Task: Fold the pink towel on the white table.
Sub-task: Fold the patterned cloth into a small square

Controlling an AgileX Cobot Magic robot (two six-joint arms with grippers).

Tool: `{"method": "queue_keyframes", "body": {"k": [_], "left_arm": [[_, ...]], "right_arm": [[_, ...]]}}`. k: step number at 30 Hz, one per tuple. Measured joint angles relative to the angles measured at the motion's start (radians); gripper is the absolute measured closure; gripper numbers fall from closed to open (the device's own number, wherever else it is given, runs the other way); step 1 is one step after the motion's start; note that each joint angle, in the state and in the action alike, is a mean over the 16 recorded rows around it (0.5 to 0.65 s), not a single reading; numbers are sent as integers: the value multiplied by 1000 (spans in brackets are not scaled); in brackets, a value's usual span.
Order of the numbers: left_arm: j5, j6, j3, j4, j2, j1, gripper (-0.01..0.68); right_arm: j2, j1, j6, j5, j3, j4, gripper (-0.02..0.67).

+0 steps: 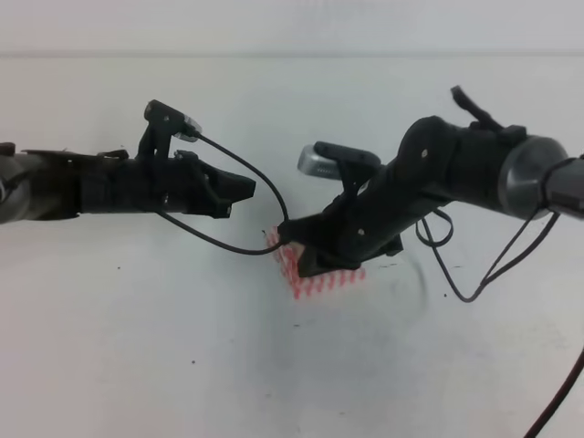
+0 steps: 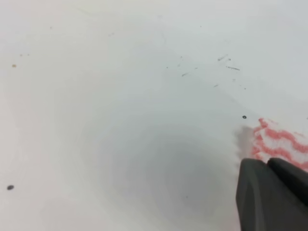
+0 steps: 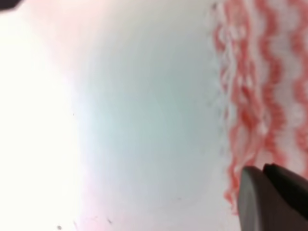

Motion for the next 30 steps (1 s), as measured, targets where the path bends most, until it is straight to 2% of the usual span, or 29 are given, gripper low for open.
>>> {"method": "queue_keyframes", "body": {"k": [12,19,24,30], "left_arm": [[15,-14,0,-2,1,0,677],[65,-35,0,-10,-1,-6,677],[75,-73,0,15,-1,-36,677],[-8,-126,1,77,4,-102,677]], "right_arm": [[15,8,3,14,-1,-10,664],[-33,-32,43,4,-1,-69,666],[-81,-82,76,-5,-1,-118,666],[-124,-138,106,-10,-1,-161,666]]}}
